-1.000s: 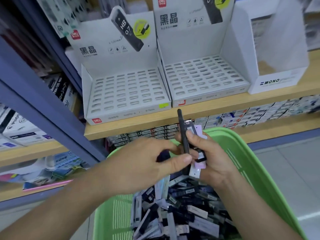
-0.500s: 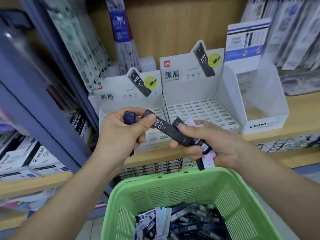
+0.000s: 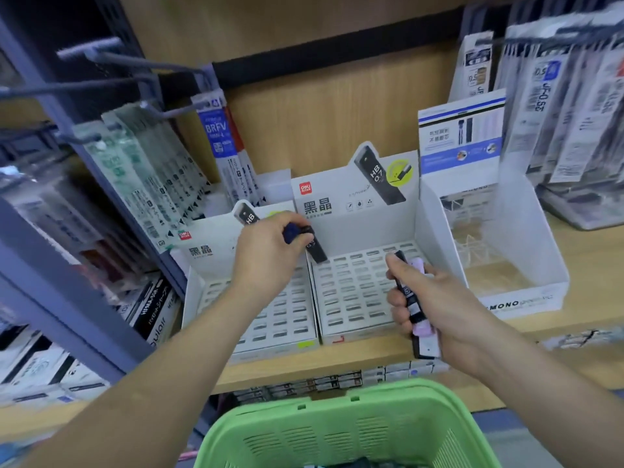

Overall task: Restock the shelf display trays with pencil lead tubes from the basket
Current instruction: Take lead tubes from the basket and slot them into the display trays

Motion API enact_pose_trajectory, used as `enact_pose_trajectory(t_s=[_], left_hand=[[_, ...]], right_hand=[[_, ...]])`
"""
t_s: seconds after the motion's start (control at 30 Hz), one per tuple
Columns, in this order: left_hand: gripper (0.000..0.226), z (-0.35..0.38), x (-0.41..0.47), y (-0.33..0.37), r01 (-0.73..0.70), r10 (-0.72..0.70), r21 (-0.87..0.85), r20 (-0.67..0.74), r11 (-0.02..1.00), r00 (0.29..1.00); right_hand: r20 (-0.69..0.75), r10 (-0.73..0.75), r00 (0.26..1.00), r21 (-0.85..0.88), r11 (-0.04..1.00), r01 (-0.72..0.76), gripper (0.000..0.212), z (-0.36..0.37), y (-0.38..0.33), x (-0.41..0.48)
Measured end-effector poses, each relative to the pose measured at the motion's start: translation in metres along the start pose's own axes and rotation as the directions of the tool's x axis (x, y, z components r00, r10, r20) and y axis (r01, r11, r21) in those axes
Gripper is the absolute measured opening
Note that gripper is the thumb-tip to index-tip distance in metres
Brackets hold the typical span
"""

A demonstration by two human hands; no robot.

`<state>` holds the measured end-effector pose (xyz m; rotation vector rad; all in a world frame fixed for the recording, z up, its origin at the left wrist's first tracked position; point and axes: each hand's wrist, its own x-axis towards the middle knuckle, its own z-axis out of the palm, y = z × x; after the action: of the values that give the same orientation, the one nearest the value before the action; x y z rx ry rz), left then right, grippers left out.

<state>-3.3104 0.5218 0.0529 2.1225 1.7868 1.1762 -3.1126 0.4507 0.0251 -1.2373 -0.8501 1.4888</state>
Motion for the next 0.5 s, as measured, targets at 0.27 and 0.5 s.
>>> enact_pose_trajectory(t_s=[0.27, 0.5], left_hand=[[0.018, 0.009, 0.007, 0.002, -0.093, 0.079, 0.191, 0.080, 0.977, 0.994], [0.016, 0.020, 0.016, 0.004, -0.250, 0.242, 0.370, 0.068, 0.895, 0.968]], right_hand=[[0.034, 0.029, 0.999, 0.009, 1.000, -0.030, 0.032, -0.004, 0.002, 0.010], [0.006, 0.078, 0.997, 0.014, 0.997, -0.079, 0.024, -0.005, 0.007, 0.016]])
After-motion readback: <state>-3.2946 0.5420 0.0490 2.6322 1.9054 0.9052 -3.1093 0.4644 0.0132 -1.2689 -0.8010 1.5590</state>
